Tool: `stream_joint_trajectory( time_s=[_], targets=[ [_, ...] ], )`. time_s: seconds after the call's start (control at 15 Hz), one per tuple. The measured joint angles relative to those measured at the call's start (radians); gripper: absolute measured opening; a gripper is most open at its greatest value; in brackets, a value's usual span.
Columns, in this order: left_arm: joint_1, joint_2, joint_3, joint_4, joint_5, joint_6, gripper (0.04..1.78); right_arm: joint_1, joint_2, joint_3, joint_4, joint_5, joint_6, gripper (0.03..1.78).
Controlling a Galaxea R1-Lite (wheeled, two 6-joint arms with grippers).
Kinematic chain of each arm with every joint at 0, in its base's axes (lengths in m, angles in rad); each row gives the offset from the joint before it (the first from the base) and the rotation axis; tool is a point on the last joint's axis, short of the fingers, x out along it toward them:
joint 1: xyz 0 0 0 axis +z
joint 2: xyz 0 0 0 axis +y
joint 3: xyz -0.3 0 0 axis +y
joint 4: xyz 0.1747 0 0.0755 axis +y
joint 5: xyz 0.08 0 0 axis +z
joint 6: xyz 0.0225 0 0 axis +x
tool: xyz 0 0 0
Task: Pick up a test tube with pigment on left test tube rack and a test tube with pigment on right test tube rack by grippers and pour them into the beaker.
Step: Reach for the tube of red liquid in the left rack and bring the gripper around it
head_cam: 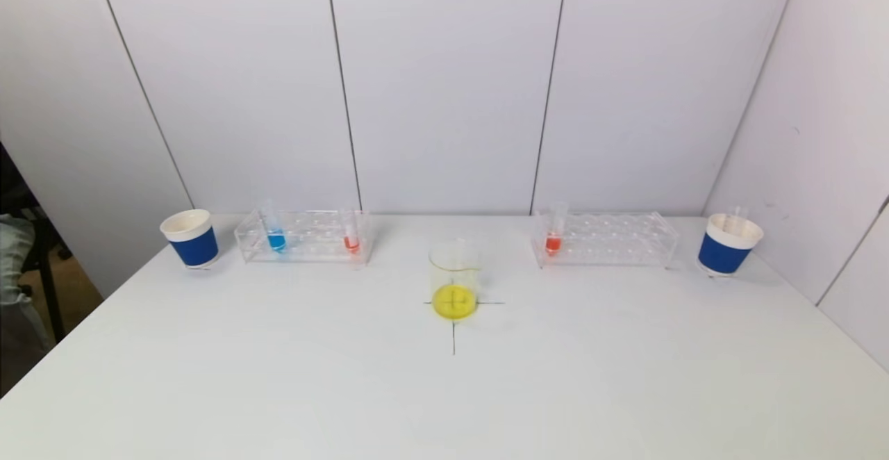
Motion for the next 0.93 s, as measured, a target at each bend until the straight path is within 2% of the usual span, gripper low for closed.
stream_joint_trajectory(
  time_s=[0.13, 0.2, 0.4, 0.6, 0.93],
  targets=[
    [0.0, 0.0, 0.0, 0.0, 0.0, 0.0, 1.76, 0.0, -0.001, 0.05, -0.145, 0.001, -0.037, 1.76],
    [0.0, 0.0, 0.0, 0.0, 0.0, 0.0, 1.76, 0.0, -0.001, 0.061, -0.137, -0.003, -0.046, 1.76],
    [0.0, 0.0, 0.0, 0.0, 0.0, 0.0, 1.76, 0.0, -0.002, 0.069, 0.021, -0.034, -0.048, 1.76],
    [0.0, 0.0, 0.0, 0.0, 0.0, 0.0, 1.76, 0.0, -0.002, 0.069, 0.14, -0.036, -0.049, 1.76],
    [0.0, 0.0, 0.0, 0.0, 0.0, 0.0, 1.76, 0.0, -0.003, 0.07, 0.143, -0.028, -0.046, 1.76]
  ],
)
